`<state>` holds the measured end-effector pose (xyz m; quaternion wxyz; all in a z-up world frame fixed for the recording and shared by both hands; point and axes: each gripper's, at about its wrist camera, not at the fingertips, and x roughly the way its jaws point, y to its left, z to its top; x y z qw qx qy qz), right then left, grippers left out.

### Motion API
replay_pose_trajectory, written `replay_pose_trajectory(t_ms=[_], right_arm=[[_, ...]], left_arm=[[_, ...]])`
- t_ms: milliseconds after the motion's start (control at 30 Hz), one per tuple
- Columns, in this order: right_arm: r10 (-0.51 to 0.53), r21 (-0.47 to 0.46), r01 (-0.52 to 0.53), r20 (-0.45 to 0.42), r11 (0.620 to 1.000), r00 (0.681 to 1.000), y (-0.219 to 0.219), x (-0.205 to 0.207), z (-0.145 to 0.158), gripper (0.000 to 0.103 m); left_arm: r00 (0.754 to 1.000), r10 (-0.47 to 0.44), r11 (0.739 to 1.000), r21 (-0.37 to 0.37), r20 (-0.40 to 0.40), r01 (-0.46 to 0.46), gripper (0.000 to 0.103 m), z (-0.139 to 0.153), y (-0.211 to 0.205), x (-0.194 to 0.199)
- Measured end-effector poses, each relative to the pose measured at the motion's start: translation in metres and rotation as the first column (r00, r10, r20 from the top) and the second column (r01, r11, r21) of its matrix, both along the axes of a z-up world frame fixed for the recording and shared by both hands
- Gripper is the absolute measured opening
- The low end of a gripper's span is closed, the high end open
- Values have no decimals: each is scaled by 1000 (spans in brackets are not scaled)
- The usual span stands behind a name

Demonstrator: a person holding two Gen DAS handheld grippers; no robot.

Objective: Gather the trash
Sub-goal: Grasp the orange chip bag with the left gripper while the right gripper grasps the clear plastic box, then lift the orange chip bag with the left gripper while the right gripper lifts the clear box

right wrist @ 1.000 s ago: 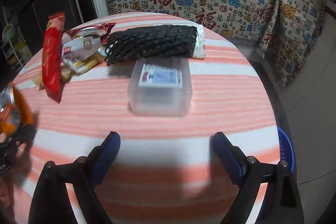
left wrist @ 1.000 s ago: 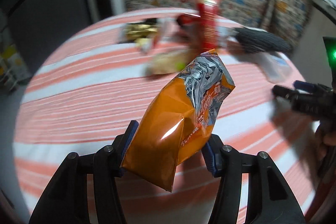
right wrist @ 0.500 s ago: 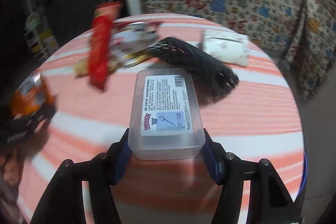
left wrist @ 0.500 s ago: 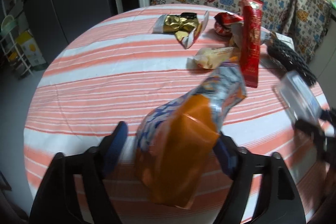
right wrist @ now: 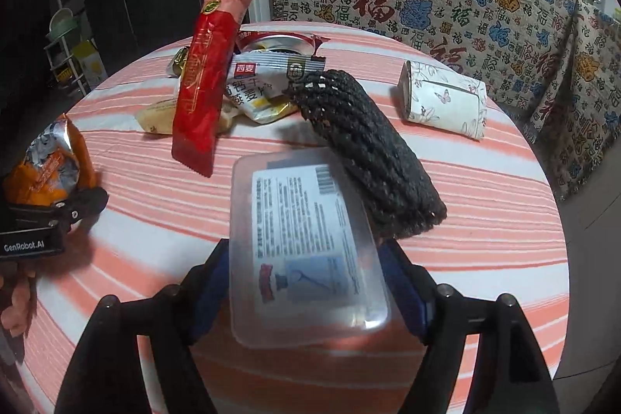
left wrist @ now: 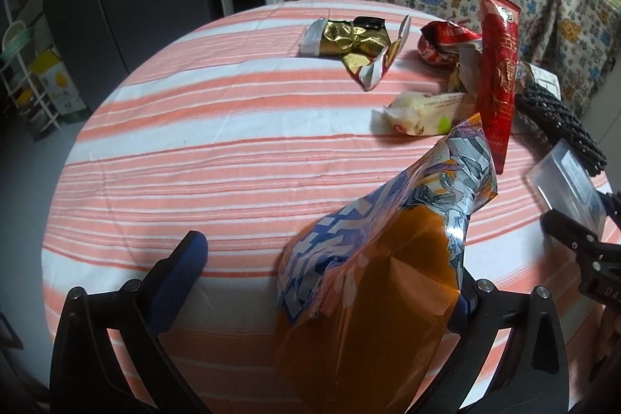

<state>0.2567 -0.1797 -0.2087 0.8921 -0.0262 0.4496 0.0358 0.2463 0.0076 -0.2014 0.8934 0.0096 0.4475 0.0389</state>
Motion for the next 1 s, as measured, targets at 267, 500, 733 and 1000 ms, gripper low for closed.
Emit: replay_pose_trajectory(t_ms=[267, 500, 733, 1000], right_arm=[[30, 12, -30, -1, 999, 1000, -6, -18, 0, 79], [45, 2, -45, 1, 999, 999, -4, -20, 1, 79], [64, 40, -62, -37, 997, 997, -7, -18, 5, 79], [55, 89, -54, -17, 995, 998, -4, -15, 19, 62]], left_arm=[[1000, -31, 1000, -3, -2, 31, 103, 0, 0, -5], [999, -45, 999, -9, -2, 45, 102, 1, 0, -5], [990, -141, 987, -71, 30, 143, 90, 13, -4, -17], [973, -227, 973, -27, 47, 228, 60, 24, -25, -20]])
